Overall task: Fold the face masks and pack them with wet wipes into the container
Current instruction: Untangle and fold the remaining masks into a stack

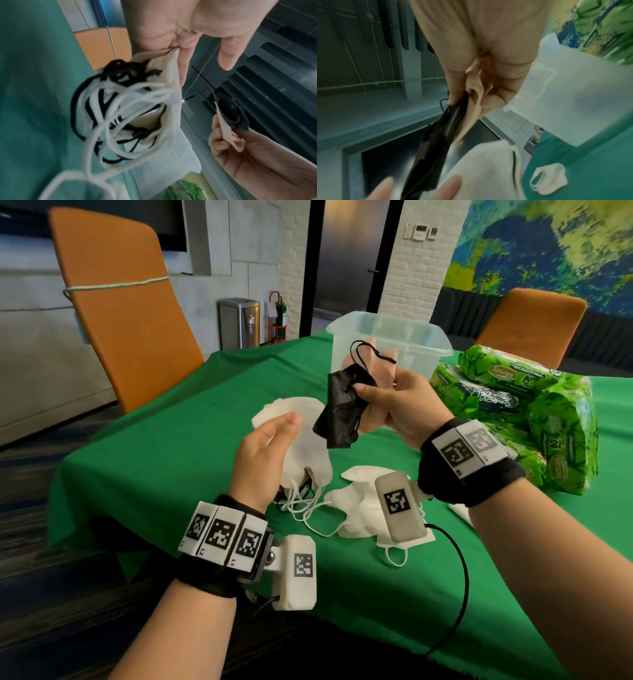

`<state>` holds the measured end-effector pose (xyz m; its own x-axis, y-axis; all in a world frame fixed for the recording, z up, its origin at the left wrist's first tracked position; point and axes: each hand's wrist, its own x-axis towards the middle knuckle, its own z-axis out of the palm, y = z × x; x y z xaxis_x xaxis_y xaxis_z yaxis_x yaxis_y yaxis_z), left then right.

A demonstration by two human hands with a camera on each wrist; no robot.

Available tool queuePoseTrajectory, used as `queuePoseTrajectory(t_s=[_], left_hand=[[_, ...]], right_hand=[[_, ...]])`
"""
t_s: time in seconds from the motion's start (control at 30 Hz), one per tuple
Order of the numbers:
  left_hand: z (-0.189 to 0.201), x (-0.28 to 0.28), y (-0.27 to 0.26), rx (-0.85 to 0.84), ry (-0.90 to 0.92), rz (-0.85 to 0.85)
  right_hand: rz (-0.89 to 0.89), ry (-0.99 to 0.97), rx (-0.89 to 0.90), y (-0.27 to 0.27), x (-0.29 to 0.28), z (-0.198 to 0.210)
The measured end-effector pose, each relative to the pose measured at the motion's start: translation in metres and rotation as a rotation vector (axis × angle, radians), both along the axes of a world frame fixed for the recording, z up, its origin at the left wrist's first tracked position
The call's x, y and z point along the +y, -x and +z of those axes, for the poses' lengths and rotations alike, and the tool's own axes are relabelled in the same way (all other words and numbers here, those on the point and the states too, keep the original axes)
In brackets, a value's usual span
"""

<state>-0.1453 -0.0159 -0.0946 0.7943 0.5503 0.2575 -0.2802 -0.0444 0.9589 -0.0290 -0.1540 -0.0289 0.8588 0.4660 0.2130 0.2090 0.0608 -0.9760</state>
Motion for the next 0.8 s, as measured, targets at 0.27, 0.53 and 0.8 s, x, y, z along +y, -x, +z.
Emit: queuePoseTrajectory(t_s=[0.27, 0.53, 0.8], left_hand=[[0.003, -0.011, -0.004, -0.066, -0.086, -0.024], [-0.004, -0.006, -0.005, -0.090, -0.114, 0.096], [-0.007, -0.003, 0.000, -0.060, -0.183, 0.136]], right_hand=[[0.153, -0.088, 0.030, 0.024, 0.002, -0.015], [0.148, 0.010, 0.064, 0.023, -0.015, -0.017], [-0.112, -0.004, -0.027, 0.017, -0.020, -0.011]])
